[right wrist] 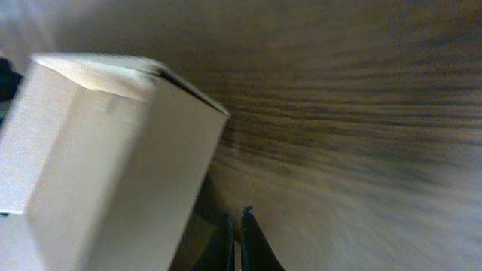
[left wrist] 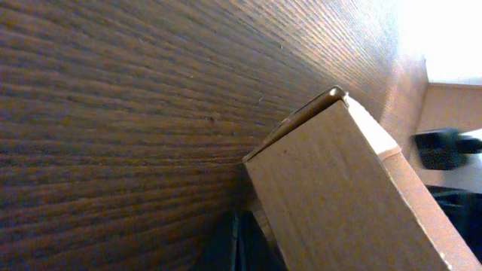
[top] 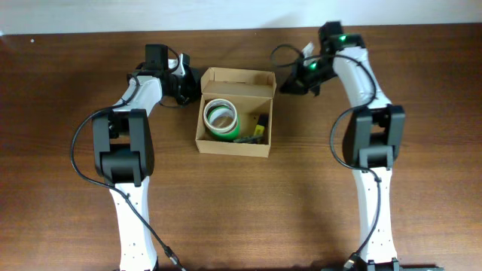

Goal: Pack container

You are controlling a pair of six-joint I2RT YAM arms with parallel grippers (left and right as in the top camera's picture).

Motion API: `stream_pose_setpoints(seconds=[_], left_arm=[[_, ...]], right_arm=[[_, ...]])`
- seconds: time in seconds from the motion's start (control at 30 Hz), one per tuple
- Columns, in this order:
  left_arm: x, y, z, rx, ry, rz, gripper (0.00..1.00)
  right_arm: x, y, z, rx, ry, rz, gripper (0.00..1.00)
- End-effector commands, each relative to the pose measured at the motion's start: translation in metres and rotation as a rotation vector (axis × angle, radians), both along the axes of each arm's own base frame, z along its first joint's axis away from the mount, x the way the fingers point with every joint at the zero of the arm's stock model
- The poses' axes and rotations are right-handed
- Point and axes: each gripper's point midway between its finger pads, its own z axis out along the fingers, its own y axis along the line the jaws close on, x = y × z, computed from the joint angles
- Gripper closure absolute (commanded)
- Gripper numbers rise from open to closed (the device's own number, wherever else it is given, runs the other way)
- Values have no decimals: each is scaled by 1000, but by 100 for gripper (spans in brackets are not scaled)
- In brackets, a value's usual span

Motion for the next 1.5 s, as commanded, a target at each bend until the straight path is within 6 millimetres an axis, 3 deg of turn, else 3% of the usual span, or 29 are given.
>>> stream_pose_setpoints(seconds=[0.0, 0.5, 0.83, 1.13, 1.47], left_arm=[[-4, -3, -13, -22, 33, -5, 98], [-7, -20, 7, -153, -1, -76, 98], [-11, -27, 24, -256, -24, -129, 98], [-12, -9, 40, -357, -32, -136, 98], [-17, 6, 72, -528, -95, -203, 98]], right_arm=[[-8, 29, 3, 83, 39, 23, 96], [-14, 50, 13, 158, 43, 60, 96], [-13, 50, 30, 273, 27, 74, 96], [-12, 34, 78, 464, -17, 85, 96], [-6, 3, 157, 559, -131, 56, 96]])
